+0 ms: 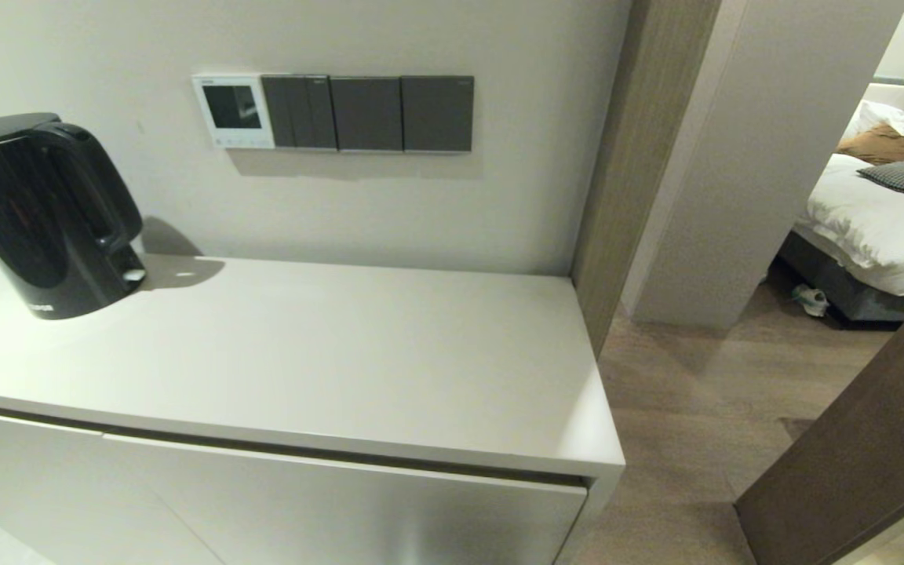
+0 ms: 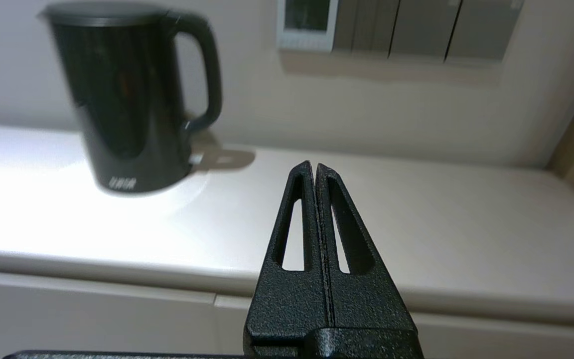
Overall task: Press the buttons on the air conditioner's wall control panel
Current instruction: Turn on the central air conditioner
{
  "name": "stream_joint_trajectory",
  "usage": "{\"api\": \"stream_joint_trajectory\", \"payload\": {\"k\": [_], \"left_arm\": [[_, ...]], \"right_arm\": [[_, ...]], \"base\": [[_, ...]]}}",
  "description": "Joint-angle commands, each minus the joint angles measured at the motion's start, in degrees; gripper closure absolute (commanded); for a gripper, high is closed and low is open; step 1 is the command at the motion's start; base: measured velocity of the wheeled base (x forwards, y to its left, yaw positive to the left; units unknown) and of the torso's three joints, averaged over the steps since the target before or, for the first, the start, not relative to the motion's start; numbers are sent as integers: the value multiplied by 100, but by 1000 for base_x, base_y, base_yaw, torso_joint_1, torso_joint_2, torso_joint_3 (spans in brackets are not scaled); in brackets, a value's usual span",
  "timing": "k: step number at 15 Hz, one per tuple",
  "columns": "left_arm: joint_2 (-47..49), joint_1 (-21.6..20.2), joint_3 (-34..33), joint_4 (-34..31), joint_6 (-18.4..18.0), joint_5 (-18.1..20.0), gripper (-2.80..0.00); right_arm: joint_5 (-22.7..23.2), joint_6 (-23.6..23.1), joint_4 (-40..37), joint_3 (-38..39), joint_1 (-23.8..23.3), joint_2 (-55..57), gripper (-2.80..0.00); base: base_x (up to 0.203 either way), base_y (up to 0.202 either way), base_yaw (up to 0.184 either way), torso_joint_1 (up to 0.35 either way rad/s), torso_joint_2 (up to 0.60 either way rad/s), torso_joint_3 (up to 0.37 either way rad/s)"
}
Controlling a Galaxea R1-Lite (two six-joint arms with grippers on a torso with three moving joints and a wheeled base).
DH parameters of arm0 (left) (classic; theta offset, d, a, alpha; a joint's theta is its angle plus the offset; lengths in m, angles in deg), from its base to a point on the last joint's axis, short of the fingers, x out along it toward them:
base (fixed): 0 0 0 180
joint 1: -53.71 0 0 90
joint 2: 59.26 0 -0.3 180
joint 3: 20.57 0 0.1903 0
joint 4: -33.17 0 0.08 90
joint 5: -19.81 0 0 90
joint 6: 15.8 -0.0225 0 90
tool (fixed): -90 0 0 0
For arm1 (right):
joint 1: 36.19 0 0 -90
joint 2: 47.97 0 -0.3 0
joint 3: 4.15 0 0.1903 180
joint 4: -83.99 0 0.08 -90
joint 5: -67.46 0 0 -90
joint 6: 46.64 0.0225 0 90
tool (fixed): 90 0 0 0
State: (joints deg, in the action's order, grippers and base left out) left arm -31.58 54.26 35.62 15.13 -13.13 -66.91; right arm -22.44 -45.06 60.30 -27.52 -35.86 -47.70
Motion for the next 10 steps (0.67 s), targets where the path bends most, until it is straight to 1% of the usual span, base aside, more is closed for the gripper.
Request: {"api": "stream_joint_trajectory", "payload": {"k": [1, 4, 7, 10], "left_arm": [[1511, 5, 467, 489, 62, 130, 0], [2902, 6, 971, 1223, 293, 264, 0], [4182, 20, 1631, 1959, 538, 366, 0], [5157, 169, 2355, 2241, 645, 440, 0]], "right_arm": [[-1, 1, -2, 9, 2, 8, 0], [-1, 1, -2, 9, 2, 8, 0], [-1, 1, -2, 9, 2, 8, 0], [8, 1, -2, 9, 2, 8, 0]], "base": [[0, 0, 0, 0, 0, 0], [0, 0, 0, 0, 0, 0], [0, 0, 0, 0, 0, 0], [0, 0, 0, 0, 0, 0]]}}
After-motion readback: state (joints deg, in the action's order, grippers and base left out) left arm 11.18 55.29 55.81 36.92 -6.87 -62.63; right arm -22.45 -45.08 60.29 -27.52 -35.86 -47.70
